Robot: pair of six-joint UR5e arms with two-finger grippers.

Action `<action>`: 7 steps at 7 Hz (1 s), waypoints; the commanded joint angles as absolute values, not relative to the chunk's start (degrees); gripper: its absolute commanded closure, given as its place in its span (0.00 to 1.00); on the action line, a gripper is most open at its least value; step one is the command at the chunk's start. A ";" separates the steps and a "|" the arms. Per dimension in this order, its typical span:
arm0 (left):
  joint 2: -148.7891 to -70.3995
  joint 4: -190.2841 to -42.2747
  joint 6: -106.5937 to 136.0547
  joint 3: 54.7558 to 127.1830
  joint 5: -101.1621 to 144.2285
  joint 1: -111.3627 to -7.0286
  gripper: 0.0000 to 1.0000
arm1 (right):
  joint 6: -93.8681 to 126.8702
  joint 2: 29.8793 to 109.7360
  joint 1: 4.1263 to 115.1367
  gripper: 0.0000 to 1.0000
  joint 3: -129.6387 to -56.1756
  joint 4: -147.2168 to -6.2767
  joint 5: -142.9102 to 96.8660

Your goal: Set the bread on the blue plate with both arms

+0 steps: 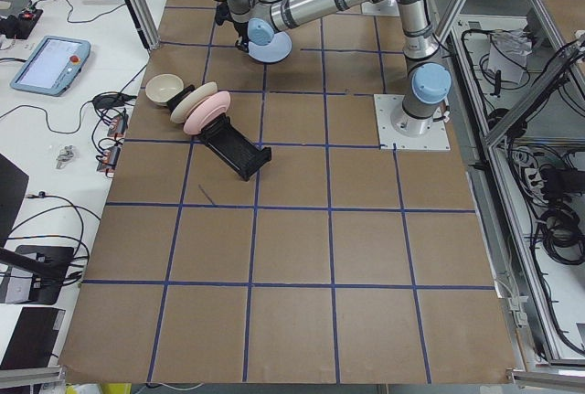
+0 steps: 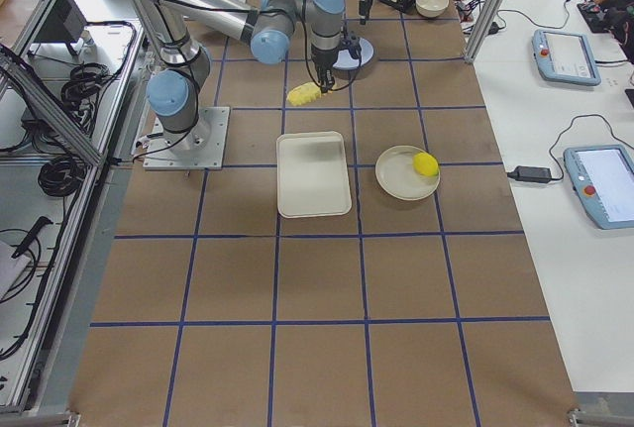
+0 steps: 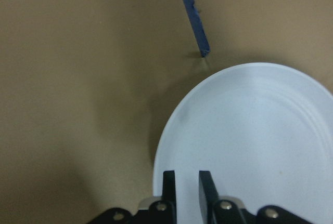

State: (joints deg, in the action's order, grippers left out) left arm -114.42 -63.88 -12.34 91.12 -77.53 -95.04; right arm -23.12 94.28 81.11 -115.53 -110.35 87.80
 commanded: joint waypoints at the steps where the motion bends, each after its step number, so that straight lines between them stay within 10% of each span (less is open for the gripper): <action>1: -104.99 -77.37 -12.39 89.83 -81.56 -89.41 0.00 | -12.80 93.35 88.03 0.68 -112.96 -110.22 87.72; 7: -92.11 -92.95 -7.74 86.86 -90.97 -88.86 0.00 | 17.79 58.16 109.39 0.67 -79.43 -110.83 86.84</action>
